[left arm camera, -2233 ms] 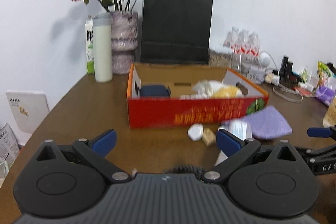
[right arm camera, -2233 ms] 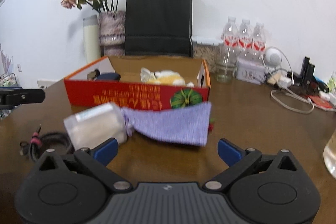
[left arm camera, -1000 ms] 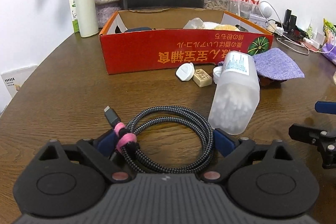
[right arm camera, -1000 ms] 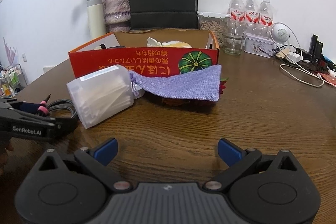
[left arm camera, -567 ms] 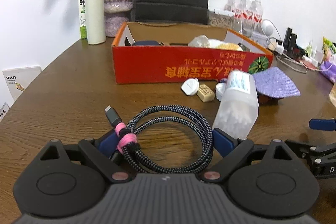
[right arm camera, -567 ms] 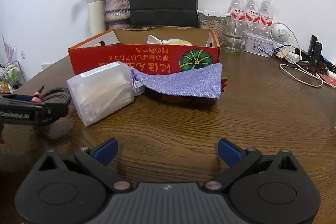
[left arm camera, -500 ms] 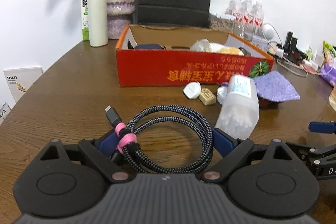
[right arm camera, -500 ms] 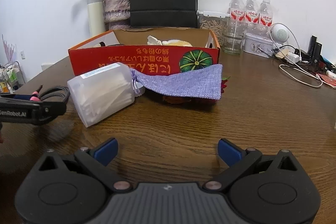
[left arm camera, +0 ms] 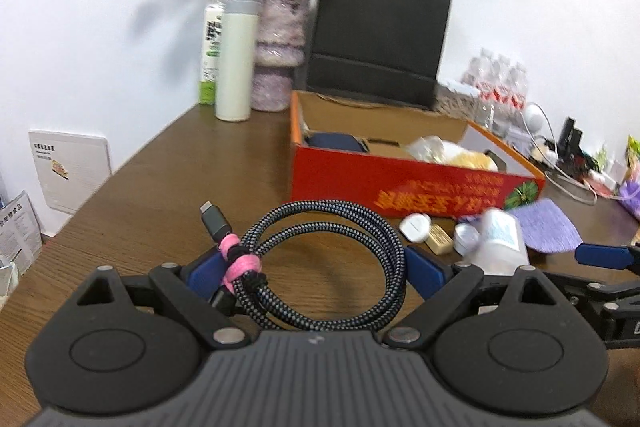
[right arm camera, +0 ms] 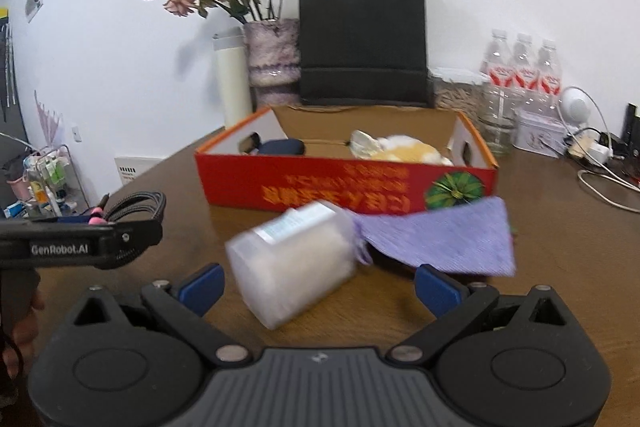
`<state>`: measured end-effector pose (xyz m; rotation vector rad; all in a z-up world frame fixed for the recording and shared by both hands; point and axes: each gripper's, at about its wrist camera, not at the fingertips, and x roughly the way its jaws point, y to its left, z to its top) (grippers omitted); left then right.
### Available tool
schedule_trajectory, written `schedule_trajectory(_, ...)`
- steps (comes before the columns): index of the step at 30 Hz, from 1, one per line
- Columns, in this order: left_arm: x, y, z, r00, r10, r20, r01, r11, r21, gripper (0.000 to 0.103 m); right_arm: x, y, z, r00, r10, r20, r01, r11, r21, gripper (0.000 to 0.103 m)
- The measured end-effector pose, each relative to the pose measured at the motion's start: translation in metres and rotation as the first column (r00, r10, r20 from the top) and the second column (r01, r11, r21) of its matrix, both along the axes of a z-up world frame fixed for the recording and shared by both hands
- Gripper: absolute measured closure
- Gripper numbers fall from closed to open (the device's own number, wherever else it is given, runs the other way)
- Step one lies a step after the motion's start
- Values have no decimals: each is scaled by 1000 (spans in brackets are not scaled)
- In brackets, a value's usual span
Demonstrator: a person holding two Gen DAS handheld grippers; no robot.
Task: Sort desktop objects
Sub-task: 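Grasp the braided cable with left tool while right tool grasps the clear swab container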
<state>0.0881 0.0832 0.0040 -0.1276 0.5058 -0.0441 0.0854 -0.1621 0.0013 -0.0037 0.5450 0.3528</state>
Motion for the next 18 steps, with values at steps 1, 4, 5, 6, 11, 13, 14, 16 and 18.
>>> schedule_trajectory(1, 0, 5, 1, 1000, 6, 6, -6, 1000, -6, 9, 2, 6, 1, 1000, 1, -2, 0, 1000, 2, 1)
schedule_trajectory(4, -1, 18, 3, 1000, 16, 19, -15, 1000, -20, 9, 12, 24, 2, 1000, -18, -22, 18, 1000, 9, 1)
schedule_trajectory(5, -1, 22, 4, 1000, 17, 24, -16, 1000, -23, 9, 15, 30, 1, 999, -31, -30, 31, 999, 14, 1)
schedule_trajectory(6, -1, 25, 4, 999, 17, 28, -17, 1000, -24, 9, 19, 35, 0, 998, -46, -38, 46, 999, 17, 1)
schedule_trajectory(11, 1, 38, 4, 999, 19, 33, -17, 999, -38, 9, 40, 60, -10, 989, -139, -46, 138, 990, -23, 3)
schedule_trajectory(13, 3, 41, 2, 999, 16, 28, -15, 999, -45, 9, 50, 64, -16, 982, -180, -65, 178, 983, -34, 6)
schedule_trajectory(14, 3, 43, 0, 1000, 15, 26, -14, 999, -49, 9, 54, 65, -19, 978, -195, -78, 193, 980, -41, 10)
schedule_trajectory(16, 3, 45, -2, 1000, 13, 23, -12, 998, -58, 9, 61, 65, -26, 970, -222, -100, 217, 974, -57, 16)
schedule_trajectory(18, 4, 46, -3, 1000, 11, 20, -10, 998, -63, 9, 64, 62, -31, 964, -239, -119, 233, 971, -62, 25)
